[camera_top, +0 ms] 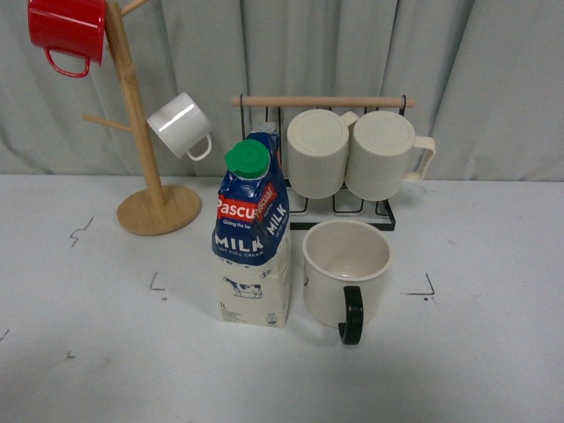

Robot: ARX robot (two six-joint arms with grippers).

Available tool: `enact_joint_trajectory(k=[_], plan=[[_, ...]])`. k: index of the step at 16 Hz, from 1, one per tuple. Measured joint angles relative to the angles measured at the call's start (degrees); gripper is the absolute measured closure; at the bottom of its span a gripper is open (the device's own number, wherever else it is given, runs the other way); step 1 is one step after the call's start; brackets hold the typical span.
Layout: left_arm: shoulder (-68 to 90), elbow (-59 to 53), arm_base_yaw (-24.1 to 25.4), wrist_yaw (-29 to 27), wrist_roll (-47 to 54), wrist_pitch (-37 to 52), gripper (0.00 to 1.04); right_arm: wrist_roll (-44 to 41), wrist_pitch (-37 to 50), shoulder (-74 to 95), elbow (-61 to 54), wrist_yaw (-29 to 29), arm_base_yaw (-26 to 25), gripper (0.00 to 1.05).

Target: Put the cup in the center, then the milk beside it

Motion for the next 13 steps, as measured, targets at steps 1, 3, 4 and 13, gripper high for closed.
enact_joint_trajectory(k=[1,3,4,13], plan=[[0.0,0.0,0.0,0.0,0.1,0.0,0.05,0.0,0.0,0.0,0.0,0.0,0.0,0.06],[0.0,0.0,0.0,0.0,0.1,0.0,0.07,0.0,0.0,0.0,0.0,0.0,0.0,0.06],[0.0,0.0,0.0,0.0,0.1,0.0,0.07,0.0,0.0,0.0,0.0,0.0,0.0,0.06],[0.0,0.0,0.0,0.0,0.1,0.0,0.07,0.0,0.0,0.0,0.0,0.0,0.0,0.06]])
